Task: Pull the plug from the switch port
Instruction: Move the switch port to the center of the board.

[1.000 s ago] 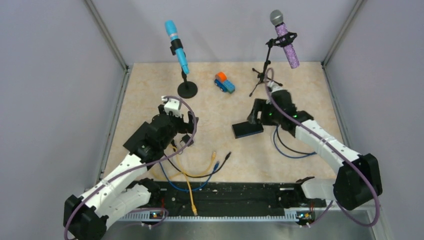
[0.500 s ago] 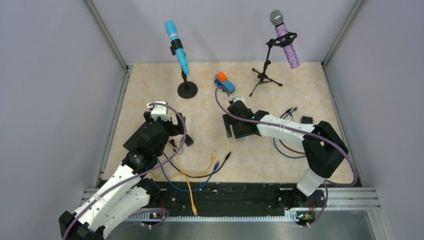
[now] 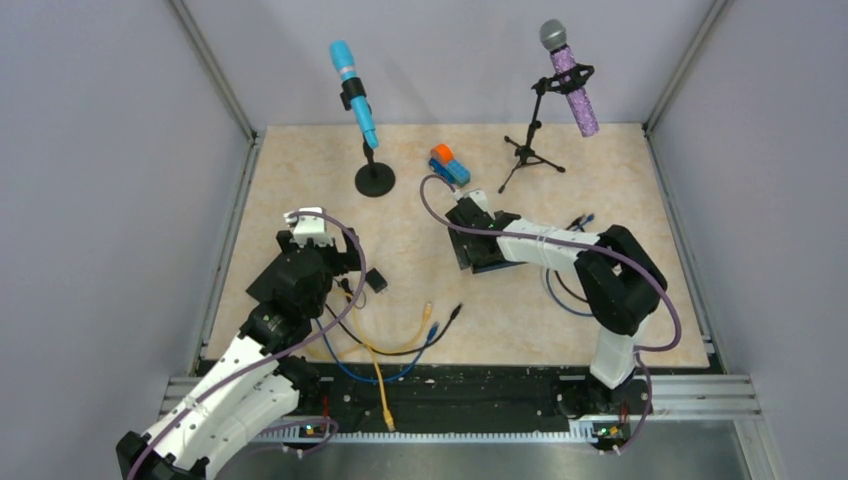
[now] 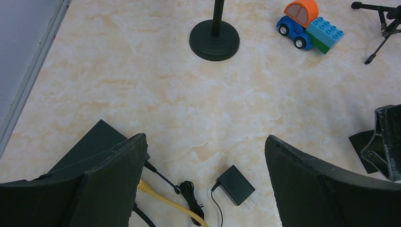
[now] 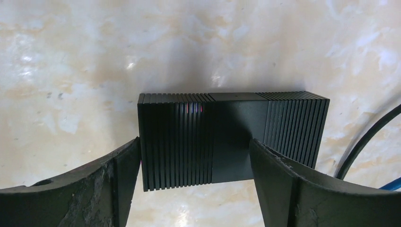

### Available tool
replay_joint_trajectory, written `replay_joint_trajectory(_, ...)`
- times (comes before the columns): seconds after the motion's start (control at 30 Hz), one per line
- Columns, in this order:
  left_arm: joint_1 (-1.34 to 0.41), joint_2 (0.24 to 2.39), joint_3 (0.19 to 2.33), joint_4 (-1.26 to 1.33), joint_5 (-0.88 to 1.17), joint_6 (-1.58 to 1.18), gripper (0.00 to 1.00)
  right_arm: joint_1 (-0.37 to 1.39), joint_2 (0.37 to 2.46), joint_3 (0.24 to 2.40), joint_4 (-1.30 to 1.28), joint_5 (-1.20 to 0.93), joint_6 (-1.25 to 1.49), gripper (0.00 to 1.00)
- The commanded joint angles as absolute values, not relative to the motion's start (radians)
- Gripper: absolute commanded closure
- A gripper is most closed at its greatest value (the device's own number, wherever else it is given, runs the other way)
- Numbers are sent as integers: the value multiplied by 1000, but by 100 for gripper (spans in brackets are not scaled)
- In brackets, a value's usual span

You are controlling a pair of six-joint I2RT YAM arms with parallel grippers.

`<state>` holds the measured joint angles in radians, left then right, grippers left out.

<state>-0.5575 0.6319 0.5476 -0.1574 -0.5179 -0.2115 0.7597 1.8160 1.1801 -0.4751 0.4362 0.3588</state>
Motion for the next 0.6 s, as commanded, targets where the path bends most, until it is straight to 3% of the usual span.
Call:
replay_joint_trajectory(0.0,-553,614,547,-149,-542,-220,1,687,1828,1188,-424,429,280,19)
replay_joint_trajectory(0.3,-553,616,538,-144,-538,-220,1,552,1775,1090,-258,381,33,20)
replay_joint_trajectory(0.57,-552,616,540,-169,-594,-233,1,453,1774,1156,-312,381,32,20)
